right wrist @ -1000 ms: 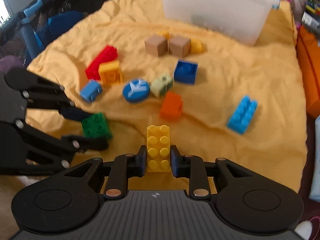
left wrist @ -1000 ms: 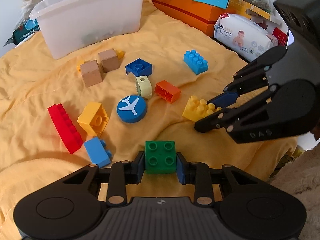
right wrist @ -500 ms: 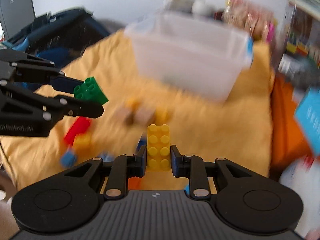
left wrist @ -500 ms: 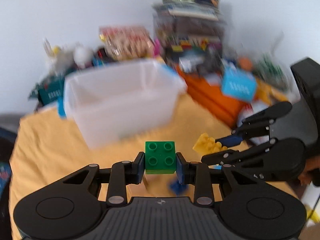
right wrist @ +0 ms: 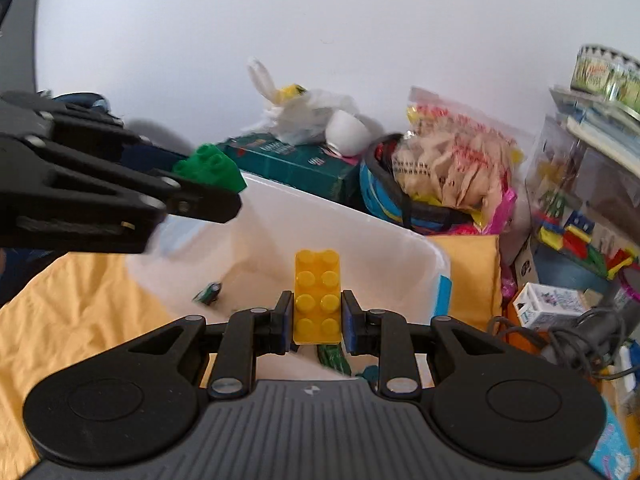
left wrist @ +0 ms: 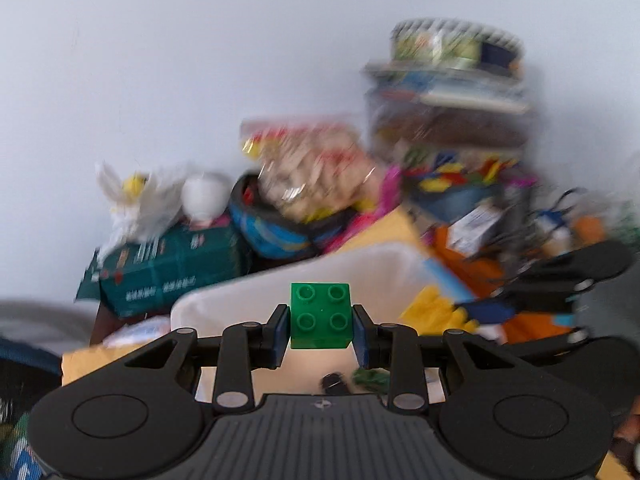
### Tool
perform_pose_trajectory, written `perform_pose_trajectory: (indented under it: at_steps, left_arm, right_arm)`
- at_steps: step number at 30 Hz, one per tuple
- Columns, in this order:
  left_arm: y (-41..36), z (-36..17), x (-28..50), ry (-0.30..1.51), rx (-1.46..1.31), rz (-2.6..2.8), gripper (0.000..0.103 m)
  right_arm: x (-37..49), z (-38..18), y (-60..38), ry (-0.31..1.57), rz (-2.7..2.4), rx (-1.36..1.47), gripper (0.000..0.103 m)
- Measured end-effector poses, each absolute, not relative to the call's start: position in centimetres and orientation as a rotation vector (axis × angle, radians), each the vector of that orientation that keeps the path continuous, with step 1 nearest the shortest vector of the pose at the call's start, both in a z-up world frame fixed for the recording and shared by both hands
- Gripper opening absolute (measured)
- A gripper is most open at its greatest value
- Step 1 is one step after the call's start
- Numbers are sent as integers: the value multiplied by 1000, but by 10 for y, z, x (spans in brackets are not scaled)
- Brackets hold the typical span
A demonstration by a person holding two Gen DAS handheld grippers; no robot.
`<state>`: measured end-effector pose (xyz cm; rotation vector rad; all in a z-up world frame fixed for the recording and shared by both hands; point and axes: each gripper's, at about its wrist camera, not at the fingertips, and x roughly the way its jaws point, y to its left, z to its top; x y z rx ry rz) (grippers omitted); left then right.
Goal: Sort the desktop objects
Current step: 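Carry the green and yellow bricks up over the white bin, then open both tools to drop the bricks into the white bin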
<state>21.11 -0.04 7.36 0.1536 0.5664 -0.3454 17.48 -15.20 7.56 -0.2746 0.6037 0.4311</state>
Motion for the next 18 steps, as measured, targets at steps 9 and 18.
perform_pose_trajectory:
  at_steps: [9,18]
  left_arm:
    - [-5,40,193,616,185,-334,51]
    - [22,30,81,585,105,-405,71]
  right_arm:
    - [192,50,-155,684,357,-183,38]
    - [115,47,-168,655,464,-206,46]
